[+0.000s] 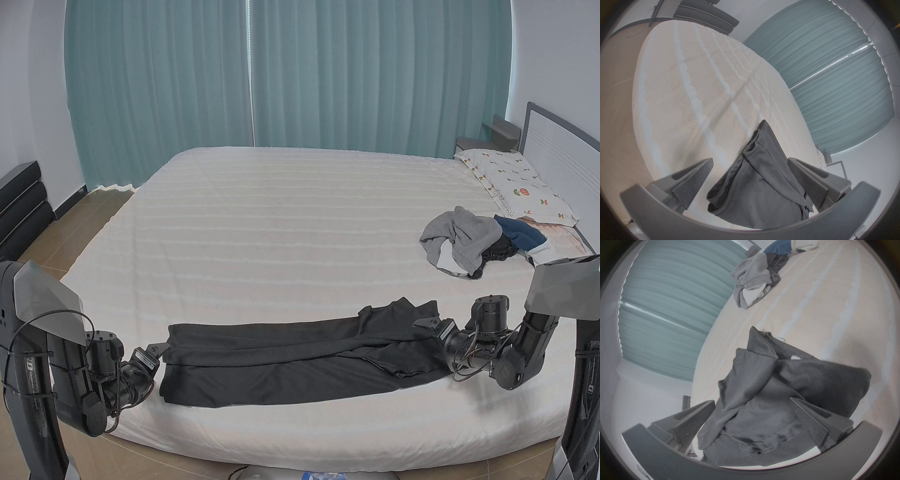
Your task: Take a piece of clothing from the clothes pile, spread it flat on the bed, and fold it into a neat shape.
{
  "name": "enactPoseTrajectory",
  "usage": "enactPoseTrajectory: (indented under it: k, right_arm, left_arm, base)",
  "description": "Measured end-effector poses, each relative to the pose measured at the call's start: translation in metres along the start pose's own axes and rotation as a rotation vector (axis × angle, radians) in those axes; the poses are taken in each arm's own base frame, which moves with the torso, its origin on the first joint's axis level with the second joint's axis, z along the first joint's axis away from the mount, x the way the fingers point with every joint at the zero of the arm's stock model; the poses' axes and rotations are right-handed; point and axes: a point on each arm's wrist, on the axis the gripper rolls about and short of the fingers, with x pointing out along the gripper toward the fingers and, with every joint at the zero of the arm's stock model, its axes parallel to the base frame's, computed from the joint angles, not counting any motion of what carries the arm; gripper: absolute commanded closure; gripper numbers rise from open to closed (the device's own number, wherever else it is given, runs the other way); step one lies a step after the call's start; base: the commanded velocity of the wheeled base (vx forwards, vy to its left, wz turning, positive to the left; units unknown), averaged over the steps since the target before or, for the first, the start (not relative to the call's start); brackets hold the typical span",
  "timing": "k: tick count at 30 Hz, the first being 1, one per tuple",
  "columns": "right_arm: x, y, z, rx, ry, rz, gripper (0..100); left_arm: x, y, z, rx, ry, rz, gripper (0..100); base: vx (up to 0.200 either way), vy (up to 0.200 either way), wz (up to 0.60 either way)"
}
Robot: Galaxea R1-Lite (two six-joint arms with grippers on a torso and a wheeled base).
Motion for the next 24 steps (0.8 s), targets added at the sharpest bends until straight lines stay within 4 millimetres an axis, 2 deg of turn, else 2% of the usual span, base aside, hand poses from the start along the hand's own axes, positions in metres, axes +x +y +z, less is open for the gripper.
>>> enactPoseTrajectory:
  k: [7,17,24]
  right_arm:
    - [-0.01,0.002,0.027,0.067,-0.036,0.094,0]
    - [-0.006,-0.003,0.027,0.062,-0.057,0.124,0]
    - [-0.009,-0.007,0.023,0.046,-0.09,0.186,0]
  left_arm:
    - [0.0,0.0,0.001,-0.007,-0.004,0.0,0]
    - [-0.004,-0.002,0.007,-0.055,-0.038,-0.002,0]
    - [-0.011,-0.018,0.016,-0.012,-0.076,-0.082,0]
  base:
    - [0.0,0.0,0.0]
    - [0.0,0.0,0.0]
    - [0.0,0.0,0.0]
